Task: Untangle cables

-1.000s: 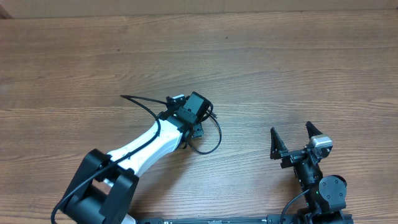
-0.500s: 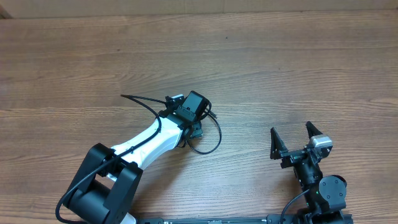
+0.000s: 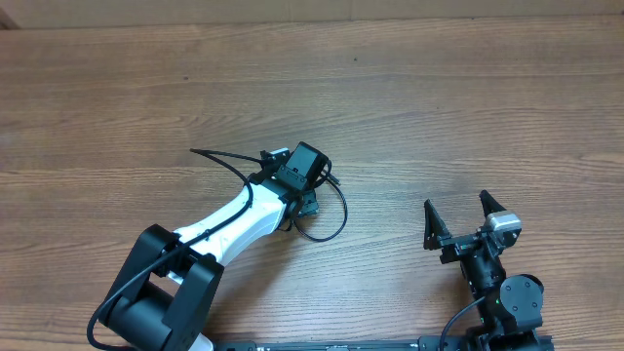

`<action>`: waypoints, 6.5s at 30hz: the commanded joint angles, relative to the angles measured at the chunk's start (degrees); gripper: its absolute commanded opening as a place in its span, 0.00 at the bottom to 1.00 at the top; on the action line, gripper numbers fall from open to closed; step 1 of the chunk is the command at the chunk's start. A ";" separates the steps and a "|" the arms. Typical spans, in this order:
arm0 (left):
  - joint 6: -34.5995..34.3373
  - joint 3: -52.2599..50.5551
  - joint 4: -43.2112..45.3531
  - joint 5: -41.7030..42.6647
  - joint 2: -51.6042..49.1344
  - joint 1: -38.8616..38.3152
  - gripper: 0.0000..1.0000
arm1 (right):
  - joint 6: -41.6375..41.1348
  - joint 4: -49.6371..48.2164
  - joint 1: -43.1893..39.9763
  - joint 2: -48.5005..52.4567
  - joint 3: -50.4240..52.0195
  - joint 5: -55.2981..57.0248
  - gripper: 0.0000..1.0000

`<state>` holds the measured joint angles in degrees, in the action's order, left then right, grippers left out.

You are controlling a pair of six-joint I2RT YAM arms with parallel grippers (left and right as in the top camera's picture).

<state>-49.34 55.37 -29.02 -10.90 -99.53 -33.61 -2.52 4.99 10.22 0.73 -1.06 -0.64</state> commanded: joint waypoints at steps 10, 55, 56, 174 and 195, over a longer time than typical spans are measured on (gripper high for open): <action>2.12 1.01 1.05 2.86 -2.34 1.36 0.04 | 0.90 -0.31 0.33 -0.57 0.61 -0.37 1.00; -19.32 8.48 -16.46 8.76 7.91 -8.04 0.08 | 0.90 -0.31 0.33 -0.57 0.61 -0.35 1.00; -19.61 8.46 -16.33 8.52 7.91 -8.33 0.09 | 0.90 -0.31 0.33 -0.57 0.63 -0.35 1.00; 23.67 12.68 -20.37 5.20 13.40 16.65 0.04 | 0.90 -0.31 0.33 -0.57 0.61 -0.35 1.00; 33.33 13.46 -25.53 20.74 17.77 16.61 0.04 | 0.90 -0.31 0.33 -0.57 0.61 -0.35 1.00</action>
<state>-18.63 67.51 -53.63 6.59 -83.15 -16.88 -2.55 5.02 10.22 0.73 -1.06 -0.69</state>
